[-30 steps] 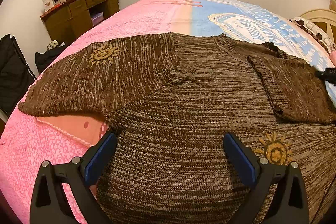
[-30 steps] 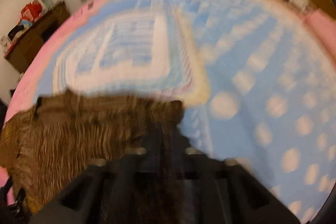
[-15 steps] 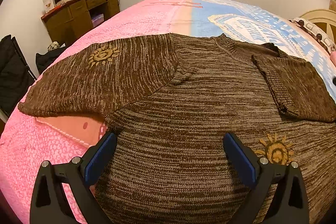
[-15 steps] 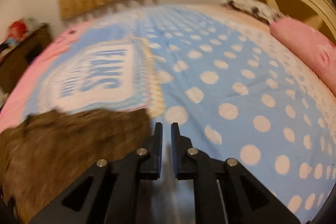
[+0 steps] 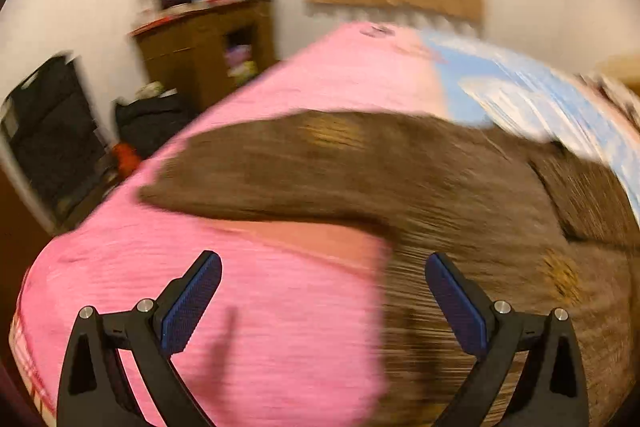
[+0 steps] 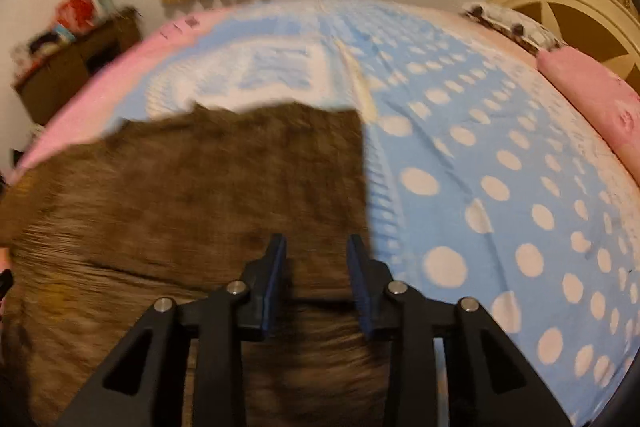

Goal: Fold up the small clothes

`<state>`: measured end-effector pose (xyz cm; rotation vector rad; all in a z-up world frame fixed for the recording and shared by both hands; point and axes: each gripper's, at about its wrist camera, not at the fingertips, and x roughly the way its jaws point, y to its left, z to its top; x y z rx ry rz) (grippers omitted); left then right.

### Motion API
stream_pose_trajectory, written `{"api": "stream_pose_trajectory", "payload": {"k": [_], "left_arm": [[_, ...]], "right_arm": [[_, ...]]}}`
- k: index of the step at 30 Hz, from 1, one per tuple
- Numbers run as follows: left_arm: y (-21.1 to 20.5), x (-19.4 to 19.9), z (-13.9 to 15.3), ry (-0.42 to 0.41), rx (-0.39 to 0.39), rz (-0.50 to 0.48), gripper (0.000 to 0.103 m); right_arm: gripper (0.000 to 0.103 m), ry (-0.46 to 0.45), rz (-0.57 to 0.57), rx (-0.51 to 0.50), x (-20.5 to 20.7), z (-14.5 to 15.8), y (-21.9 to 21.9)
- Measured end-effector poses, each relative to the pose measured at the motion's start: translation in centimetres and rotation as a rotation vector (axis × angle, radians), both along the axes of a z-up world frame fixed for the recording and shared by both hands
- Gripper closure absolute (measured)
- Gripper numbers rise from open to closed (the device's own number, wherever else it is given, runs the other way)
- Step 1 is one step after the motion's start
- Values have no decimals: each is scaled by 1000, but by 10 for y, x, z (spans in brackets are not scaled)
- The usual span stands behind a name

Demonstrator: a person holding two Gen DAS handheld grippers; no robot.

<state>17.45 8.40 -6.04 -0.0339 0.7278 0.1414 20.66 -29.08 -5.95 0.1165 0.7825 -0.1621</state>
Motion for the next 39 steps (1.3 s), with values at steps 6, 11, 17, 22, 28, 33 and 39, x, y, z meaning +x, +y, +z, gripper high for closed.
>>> {"api": "stream_pose_trajectory", "payload": {"k": [6, 11, 17, 22, 28, 33, 39], "left_arm": [[123, 12, 4, 21, -173, 280, 1], [171, 40, -8, 36, -386, 350, 5], [155, 73, -25, 71, -353, 355, 22], [157, 70, -25, 32, -384, 390, 44], [178, 62, -32, -2, -473, 394, 87], [169, 55, -15, -47, -473, 368, 94], [168, 66, -26, 8, -444, 381, 94]], "right_arm": [[41, -132, 105, 10, -19, 8, 68], [41, -83, 159, 42, -6, -19, 93], [41, -34, 139, 101, 1, -36, 85], [40, -34, 142, 95, 2, -38, 88], [37, -36, 148, 87, 2, -39, 90], [35, -43, 153, 112, 2, -39, 87], [35, -53, 153, 138, 1, -39, 84]]}}
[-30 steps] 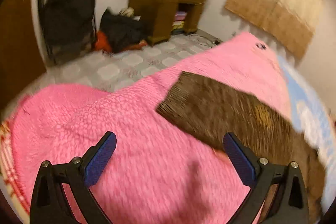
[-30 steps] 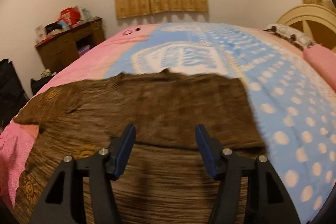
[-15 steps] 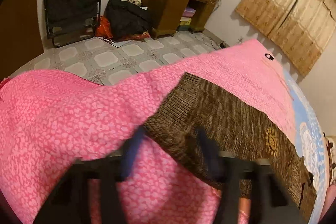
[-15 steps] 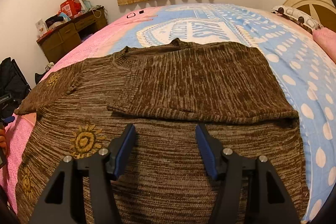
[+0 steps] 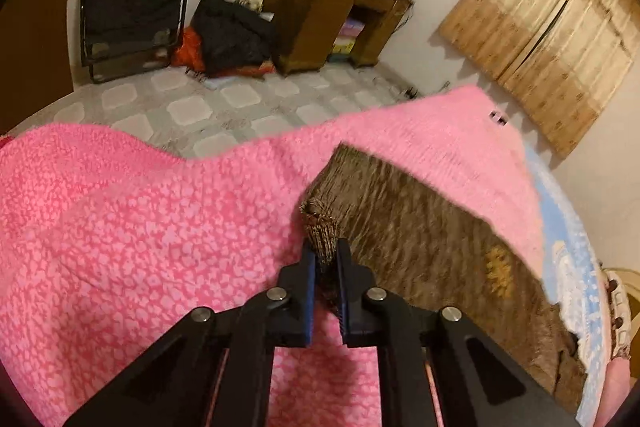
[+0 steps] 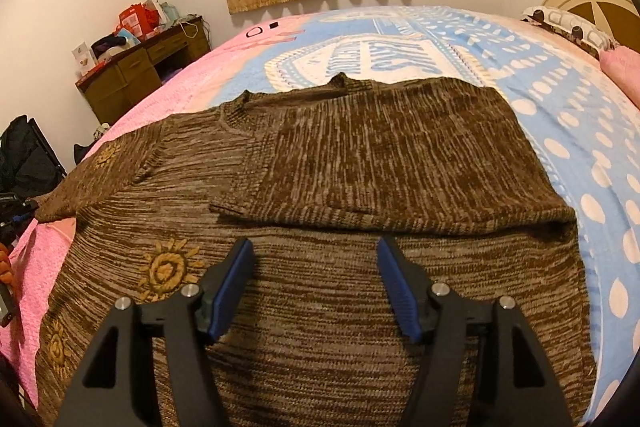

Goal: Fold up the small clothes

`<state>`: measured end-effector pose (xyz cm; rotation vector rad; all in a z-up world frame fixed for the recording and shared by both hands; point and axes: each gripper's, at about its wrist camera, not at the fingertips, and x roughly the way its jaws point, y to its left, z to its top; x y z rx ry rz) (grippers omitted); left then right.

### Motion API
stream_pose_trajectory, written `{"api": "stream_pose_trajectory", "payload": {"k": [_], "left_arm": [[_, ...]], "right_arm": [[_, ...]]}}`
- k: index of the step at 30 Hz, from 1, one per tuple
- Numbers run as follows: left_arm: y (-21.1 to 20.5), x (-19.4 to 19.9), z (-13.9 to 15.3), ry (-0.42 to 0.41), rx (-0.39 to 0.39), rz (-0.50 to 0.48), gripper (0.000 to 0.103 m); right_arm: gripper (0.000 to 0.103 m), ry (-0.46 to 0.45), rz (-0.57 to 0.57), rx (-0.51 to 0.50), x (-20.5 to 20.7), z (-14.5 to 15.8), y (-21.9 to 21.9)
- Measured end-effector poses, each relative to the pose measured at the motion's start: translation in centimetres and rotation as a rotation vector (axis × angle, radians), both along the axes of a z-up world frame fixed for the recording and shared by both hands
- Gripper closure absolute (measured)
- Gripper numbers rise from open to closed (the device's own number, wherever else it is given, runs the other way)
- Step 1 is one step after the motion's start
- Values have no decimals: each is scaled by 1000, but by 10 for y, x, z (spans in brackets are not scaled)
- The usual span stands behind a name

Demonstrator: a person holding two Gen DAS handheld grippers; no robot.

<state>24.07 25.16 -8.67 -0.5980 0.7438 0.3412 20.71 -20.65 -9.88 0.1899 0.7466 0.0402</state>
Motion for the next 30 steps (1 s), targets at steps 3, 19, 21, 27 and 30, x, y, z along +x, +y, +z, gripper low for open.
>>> {"api": "stream_pose_trajectory", "payload": {"k": [3, 19, 21, 27, 30], "left_arm": [[-3, 3, 0, 9, 30, 5, 94], [-267, 5, 111, -306, 340, -619, 95], [-317, -3, 92, -285, 422, -702, 95], [-388, -4, 12, -50, 467, -875, 94], [-393, -18, 4, -41, 510, -898, 86]], "right_arm": [[35, -2, 0, 4, 0, 0, 0], [35, -53, -133, 176, -22, 17, -50], [35, -50, -161, 186, -29, 19, -61], [35, -22, -183, 200, -41, 11, -72], [35, -20, -170, 185, -43, 8, -71]]}}
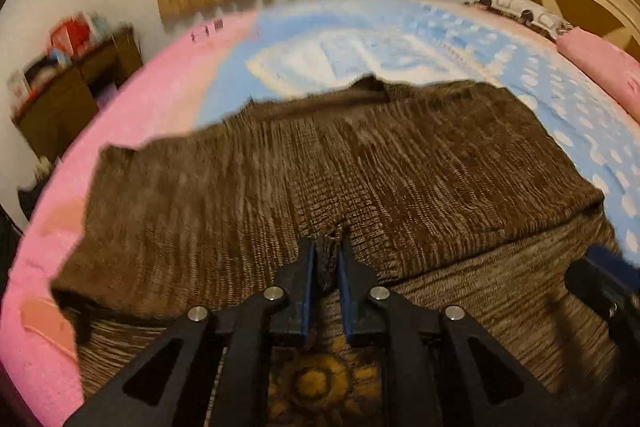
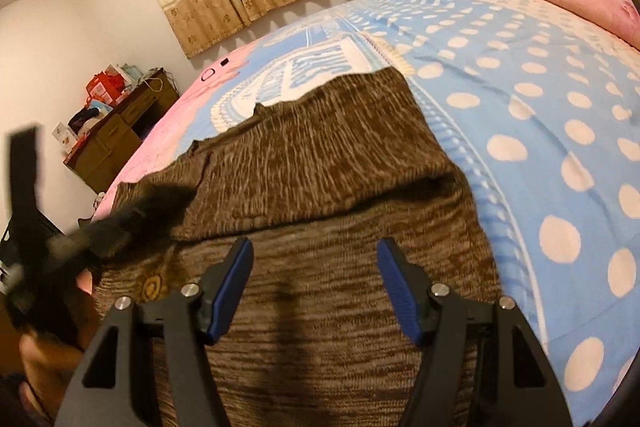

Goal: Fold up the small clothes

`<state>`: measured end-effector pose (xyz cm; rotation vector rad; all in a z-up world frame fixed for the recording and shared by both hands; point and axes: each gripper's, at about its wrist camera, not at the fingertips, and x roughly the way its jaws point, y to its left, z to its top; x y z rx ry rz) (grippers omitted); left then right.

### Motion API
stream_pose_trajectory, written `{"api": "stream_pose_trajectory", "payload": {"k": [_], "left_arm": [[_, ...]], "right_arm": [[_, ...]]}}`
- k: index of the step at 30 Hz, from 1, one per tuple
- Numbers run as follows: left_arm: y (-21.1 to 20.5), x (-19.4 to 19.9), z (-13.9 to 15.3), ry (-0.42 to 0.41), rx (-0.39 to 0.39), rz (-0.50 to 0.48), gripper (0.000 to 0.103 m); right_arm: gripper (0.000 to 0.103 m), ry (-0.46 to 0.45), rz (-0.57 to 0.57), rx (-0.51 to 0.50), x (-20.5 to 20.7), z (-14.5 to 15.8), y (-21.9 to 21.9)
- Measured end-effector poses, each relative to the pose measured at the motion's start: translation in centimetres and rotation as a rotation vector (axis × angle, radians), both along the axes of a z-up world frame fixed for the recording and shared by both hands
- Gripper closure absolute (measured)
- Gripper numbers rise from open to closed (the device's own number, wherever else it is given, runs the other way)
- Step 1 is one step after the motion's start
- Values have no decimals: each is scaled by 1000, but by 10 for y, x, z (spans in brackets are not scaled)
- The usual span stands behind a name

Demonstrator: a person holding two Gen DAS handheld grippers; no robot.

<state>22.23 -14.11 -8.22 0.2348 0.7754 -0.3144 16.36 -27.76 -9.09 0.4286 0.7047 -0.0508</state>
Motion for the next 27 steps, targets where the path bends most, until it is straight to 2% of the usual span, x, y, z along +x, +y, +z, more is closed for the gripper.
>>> {"api": "stream_pose_trajectory", "payload": {"k": [1, 2, 4, 8, 10, 11, 16, 18, 21, 22, 24, 27], "left_arm": [[5, -5, 4, 12, -15, -19, 76], [12, -8, 8, 31, -39, -31, 62], [32, -18, 17, 63, -99, -33, 43], [76, -47, 28, 23, -234, 6, 39], [93, -52, 29, -9, -244, 60, 38], [106, -49, 26, -23, -238, 119, 37], [151, -21, -3, 77, -257, 335, 37], [161, -23, -9, 56, -308, 347, 37], [151, -27, -12, 17, -249, 342, 36], [149, -28, -13, 12, -235, 337, 32], [141, -28, -15, 7, -200, 322, 26], [135, -25, -17, -6, -157, 338, 25]], "right_arm": [[35, 0, 5, -14, 0, 0, 2], [35, 2, 13, -20, 1, 1, 3], [35, 4, 20, -6, 3, 2, 3], [34, -38, 48, 46, 8, 20, 0], [34, -54, 92, 77, 16, 28, 5], [34, -56, 116, 95, 23, 32, 8], [34, -8, 241, 117, 78, 34, 47], [38, 31, 276, 99, 96, 26, 65], [38, 96, 282, 70, 113, 10, 83], [38, 105, 283, 66, 115, 6, 86], [37, 97, 282, 19, 121, 3, 98], [37, 93, 295, -37, 127, 4, 109]]}}
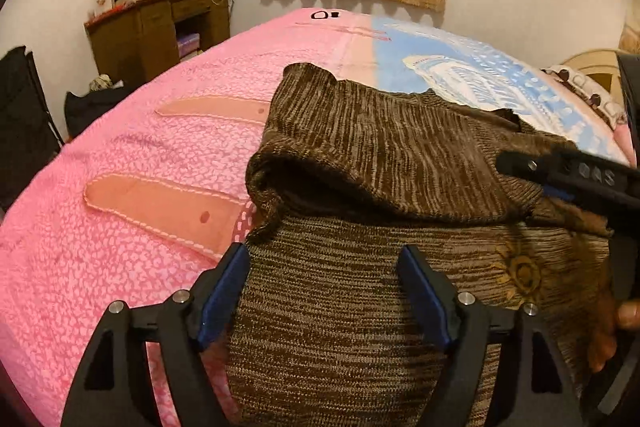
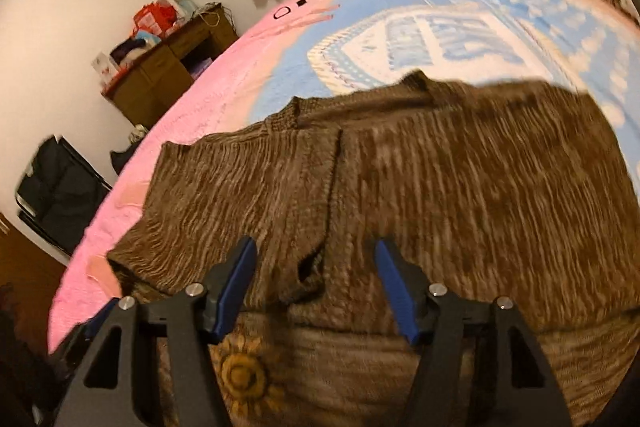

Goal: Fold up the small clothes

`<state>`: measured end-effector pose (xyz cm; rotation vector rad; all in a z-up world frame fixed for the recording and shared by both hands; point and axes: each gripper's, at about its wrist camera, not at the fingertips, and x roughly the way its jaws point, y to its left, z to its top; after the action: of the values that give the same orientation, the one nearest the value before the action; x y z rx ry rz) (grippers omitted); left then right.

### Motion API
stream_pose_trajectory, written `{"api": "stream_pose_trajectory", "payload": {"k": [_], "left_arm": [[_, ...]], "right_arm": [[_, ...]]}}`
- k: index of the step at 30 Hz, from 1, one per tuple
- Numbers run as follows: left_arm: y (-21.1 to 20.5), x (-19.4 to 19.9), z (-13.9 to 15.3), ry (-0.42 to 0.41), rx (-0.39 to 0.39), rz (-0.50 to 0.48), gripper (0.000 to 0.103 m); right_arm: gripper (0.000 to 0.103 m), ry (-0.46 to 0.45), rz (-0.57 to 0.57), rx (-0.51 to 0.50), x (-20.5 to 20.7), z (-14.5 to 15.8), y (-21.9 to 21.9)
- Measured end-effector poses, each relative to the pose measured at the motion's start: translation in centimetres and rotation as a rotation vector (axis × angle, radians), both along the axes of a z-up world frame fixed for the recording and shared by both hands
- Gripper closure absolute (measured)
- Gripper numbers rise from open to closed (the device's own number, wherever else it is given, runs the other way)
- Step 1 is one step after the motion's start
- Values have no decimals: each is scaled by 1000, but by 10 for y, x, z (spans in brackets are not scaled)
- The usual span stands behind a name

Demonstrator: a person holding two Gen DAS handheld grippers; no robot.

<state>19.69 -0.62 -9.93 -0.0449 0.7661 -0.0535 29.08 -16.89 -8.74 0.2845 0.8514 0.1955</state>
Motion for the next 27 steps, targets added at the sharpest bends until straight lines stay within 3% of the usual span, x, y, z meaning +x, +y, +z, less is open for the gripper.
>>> {"api": "stream_pose_trajectory", "payload": {"k": [2, 5, 7, 8, 9, 10, 16, 19, 22, 24, 27], "left_arm": [[20, -6, 0, -5, -38, 85, 25], [55, -16, 0, -52, -231, 161, 25], [65, -17, -3, -60, -293, 173, 25], [63, -16, -2, -60, -287, 174, 25], [60, -15, -1, -58, -268, 176, 25], [65, -16, -4, -57, -249, 178, 25], [73, -14, -6, -57, -244, 186, 25], [73, -14, 2, -38, -200, 210, 25], [73, -17, 23, -108, -83, 257, 25], [73, -15, 37, -148, -39, 262, 25], [76, 1, 55, -189, -89, 245, 25]], "right_arm": [[37, -9, 9, -43, 8, 0, 8], [37, 2, 14, -91, 26, -1, 14], [39, 8, 6, -101, 36, -1, 14], [56, 11, 23, -119, 40, -1, 17], [89, 23, 45, -144, 42, -3, 22], [92, 31, 62, -160, 44, -4, 25], [93, -106, -1, -185, 20, 16, 9], [91, -76, -20, -189, 19, 8, -2], [87, -14, -16, -144, 18, -3, -11], [74, -32, -101, -177, 10, 5, -18], [72, -126, -154, -161, -1, 26, -19]]}}
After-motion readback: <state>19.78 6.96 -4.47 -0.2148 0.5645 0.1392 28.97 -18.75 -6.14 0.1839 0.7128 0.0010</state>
